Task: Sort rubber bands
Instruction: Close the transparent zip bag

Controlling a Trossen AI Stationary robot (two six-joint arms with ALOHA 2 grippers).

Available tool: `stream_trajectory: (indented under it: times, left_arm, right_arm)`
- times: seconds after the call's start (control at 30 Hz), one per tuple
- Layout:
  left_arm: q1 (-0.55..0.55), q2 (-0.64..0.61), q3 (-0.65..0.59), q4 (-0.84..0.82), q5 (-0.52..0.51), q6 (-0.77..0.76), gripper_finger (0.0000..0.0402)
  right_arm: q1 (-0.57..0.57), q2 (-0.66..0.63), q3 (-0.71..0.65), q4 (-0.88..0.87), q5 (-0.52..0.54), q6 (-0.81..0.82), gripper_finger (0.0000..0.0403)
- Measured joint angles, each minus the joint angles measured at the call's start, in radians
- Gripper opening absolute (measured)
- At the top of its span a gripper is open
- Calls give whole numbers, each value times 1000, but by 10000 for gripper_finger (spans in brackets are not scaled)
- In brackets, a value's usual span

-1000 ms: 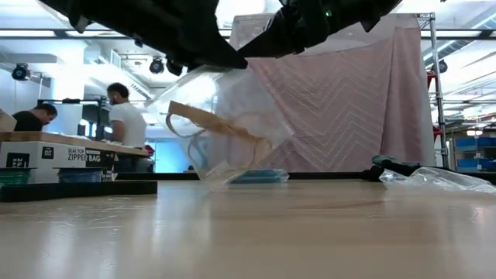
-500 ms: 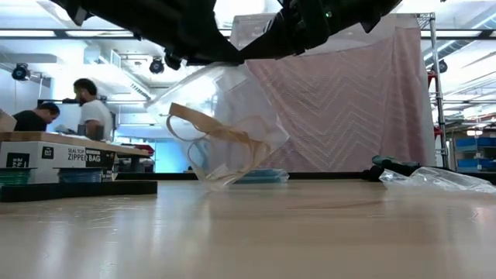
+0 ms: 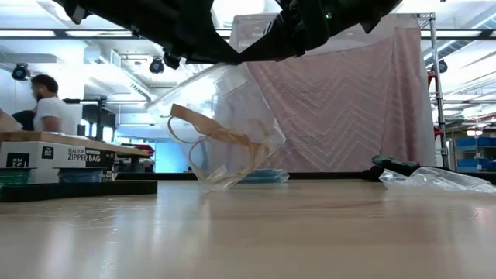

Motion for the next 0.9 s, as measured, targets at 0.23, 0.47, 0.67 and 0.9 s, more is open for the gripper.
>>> stream_trajectory:
  times: [0.23,0.47,0.67,0.9]
  left_arm:
    - [-1,-2,0,-19,0,-43,21]
    - [-5,-2,2,-47,-5,-83,11]
    - [-9,-13,-1,-119,2,-111,23]
    - [-9,-17,-1,-128,0,-131,12]
  right_arm:
    - [0,0,-1,6,7,-8,0]
    - [1,-3,-2,6,48,-11,0]
    - [3,-18,-1,18,66,-21,1]
    - [5,-20,-1,-23,47,-19,1]
